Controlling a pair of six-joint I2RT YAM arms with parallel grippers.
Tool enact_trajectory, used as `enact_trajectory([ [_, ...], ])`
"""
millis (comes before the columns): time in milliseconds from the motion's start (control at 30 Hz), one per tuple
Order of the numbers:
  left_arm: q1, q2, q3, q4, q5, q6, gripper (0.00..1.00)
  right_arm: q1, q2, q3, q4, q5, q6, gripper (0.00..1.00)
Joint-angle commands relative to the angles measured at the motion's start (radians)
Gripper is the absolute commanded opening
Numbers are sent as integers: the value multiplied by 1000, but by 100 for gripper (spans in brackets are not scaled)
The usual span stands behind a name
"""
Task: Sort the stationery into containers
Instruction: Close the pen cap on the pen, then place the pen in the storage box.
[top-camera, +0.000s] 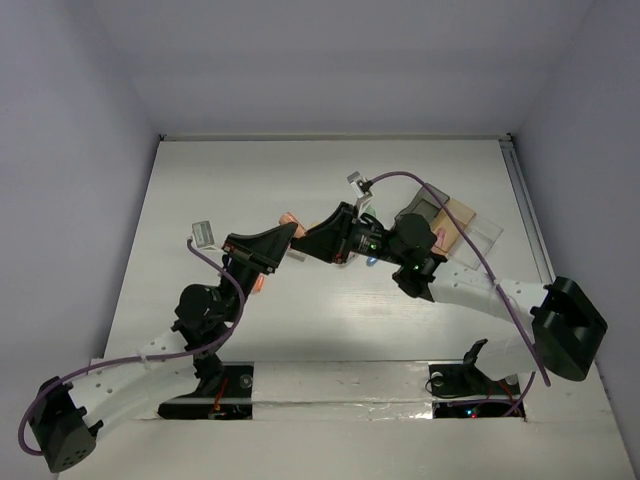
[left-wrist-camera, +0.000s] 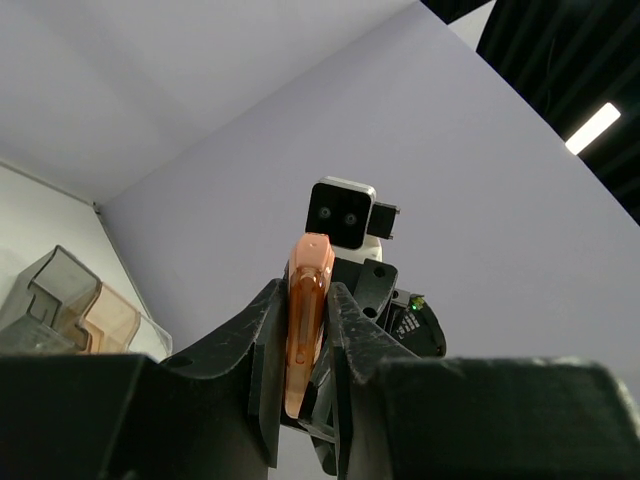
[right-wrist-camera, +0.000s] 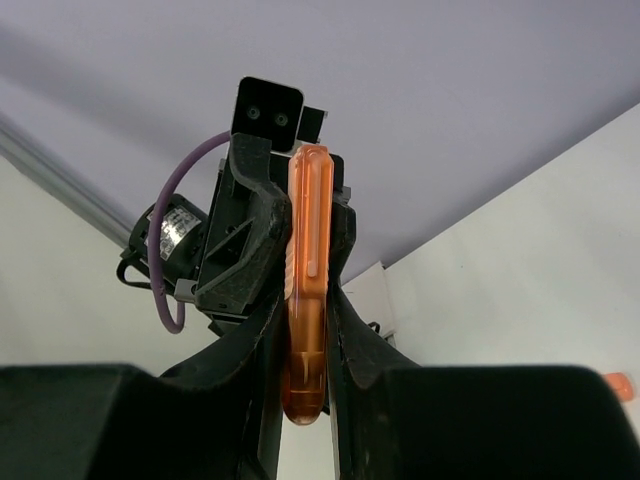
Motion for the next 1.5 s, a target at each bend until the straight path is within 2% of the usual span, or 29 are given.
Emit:
enact_trajectory([
  [0, -75, 3, 4, -198, 217, 4, 0, 38, 9, 113, 26, 26, -48, 0],
  [133, -84, -37, -7, -224, 215, -4, 0, 38, -11, 156, -38, 63, -116, 0],
  [433, -84, -75, -1, -268, 222, -7, 0, 38, 7, 288, -189, 17, -183, 0],
  [567, -84, -32, 11, -290, 288, -5, 0, 38, 18, 371, -305, -26, -214, 0],
  [833, -84, -92, 108, -483, 192, 91, 0, -6, -112, 155, -243, 92, -188, 0],
  [900, -84, -112, 129, -525, 175, 110, 8, -31, -131, 122, -239, 127, -188, 0],
  [1000, -84, -135, 155, -578, 155, 139, 28, -51, -148, 101, -229, 132, -185, 0],
  [1033, -84, -141, 163, -598, 146, 145, 38, -51, -154, 98, -227, 132, -180, 0],
  [1100, -84, -167, 177, -655, 118, 169, 47, -72, -159, 87, -224, 130, -177, 0],
  [1133, -84, -178, 182, -673, 108, 176, 58, -72, -162, 82, -224, 130, -171, 0],
  [1200, -84, -208, 192, -724, 75, 191, 69, -100, -168, 64, -217, 127, -162, 0],
  [1233, -84, -217, 195, -739, 65, 195, 80, -100, -168, 59, -209, 122, -151, 0],
  [1300, -84, -237, 209, -779, 39, 209, 89, -127, -171, 41, -201, 119, -143, 0],
  [1333, -84, -242, 214, -792, 32, 215, 99, -127, -169, 36, -203, 118, -137, 0],
  [1467, -84, -259, 243, -857, -7, 241, 99, -183, -180, 12, -232, 115, -137, 0],
])
